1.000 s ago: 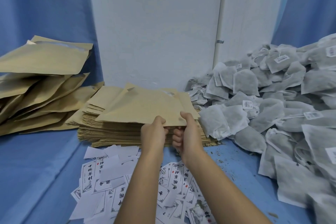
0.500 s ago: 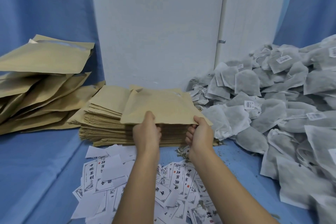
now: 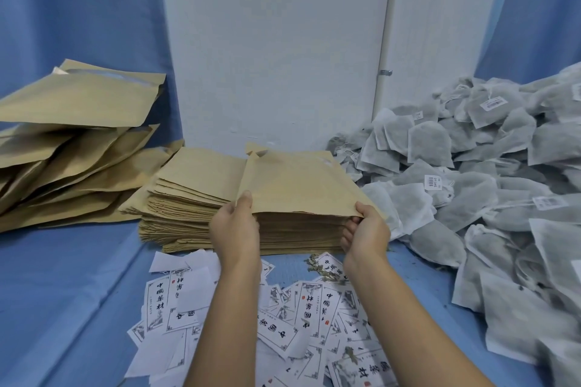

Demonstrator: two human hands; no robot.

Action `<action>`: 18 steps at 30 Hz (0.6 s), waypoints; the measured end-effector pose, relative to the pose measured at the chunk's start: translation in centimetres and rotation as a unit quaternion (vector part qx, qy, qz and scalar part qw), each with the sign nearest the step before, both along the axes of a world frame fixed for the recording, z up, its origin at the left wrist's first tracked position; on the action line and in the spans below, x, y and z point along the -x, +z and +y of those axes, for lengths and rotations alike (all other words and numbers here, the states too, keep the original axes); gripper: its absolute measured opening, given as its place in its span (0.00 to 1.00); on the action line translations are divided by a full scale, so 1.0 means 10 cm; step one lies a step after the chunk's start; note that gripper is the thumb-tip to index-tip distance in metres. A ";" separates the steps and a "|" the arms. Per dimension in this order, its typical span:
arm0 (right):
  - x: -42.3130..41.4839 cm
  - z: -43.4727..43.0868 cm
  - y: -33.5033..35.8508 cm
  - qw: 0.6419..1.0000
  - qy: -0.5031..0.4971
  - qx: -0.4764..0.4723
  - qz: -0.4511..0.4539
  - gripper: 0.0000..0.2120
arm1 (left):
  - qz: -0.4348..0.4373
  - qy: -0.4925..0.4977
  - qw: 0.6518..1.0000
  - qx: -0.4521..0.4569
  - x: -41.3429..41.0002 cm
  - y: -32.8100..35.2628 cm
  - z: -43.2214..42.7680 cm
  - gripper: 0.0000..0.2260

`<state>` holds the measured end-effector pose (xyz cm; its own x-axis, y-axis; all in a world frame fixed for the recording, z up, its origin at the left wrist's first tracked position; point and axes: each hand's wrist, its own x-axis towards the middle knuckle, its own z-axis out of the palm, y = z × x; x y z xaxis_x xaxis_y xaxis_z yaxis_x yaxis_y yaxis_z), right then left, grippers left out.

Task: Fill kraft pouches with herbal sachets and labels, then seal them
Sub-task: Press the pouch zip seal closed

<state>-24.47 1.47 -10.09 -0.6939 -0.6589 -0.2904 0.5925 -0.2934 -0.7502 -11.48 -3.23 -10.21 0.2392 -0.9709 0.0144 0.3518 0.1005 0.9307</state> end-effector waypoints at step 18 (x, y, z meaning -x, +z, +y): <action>-0.32 0.04 0.17 0.973 0.221 0.033 0.058 0.01 | 0.129 -0.065 0.988 0.057 -0.16 0.14 -0.11 0.28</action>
